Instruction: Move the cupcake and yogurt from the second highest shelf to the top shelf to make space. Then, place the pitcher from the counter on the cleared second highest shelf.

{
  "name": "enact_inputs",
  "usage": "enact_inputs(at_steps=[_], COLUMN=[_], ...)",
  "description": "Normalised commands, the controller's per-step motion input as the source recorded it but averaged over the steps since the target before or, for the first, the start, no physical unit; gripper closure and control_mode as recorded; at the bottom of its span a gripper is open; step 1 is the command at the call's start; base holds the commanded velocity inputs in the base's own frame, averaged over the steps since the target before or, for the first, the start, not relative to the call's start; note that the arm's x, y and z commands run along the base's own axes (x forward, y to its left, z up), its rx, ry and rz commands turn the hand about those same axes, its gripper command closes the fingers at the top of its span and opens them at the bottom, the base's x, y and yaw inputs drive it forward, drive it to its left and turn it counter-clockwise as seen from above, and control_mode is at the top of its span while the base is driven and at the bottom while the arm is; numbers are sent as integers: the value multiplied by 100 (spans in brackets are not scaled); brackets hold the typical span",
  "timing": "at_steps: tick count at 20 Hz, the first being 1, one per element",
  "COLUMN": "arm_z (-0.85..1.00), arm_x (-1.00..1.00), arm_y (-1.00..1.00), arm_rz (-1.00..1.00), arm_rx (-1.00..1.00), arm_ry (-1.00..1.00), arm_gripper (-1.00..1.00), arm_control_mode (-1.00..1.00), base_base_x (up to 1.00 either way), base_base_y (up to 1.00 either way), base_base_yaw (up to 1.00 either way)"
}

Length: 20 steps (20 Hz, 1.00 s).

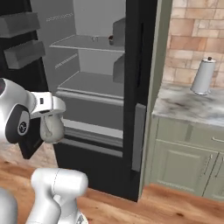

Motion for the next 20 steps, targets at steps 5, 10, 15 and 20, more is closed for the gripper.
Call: enact_inputs(at_steps=[5,10,15,20], arm_z=[0,0,0,0], arm_x=[0,0,0,0], arm_y=[0,0,0,0], arm_rz=[0,0,0,0], arm_rx=[0,0,0,0], arm_ry=[0,0,0,0], arm_gripper=[100,100,100,100], arm_control_mode=[100,100,100,100], base_base_x=[58,51,44,50], base_base_y=[70,54,6,0], base_base_yaw=[-41,-36,-19,-6])
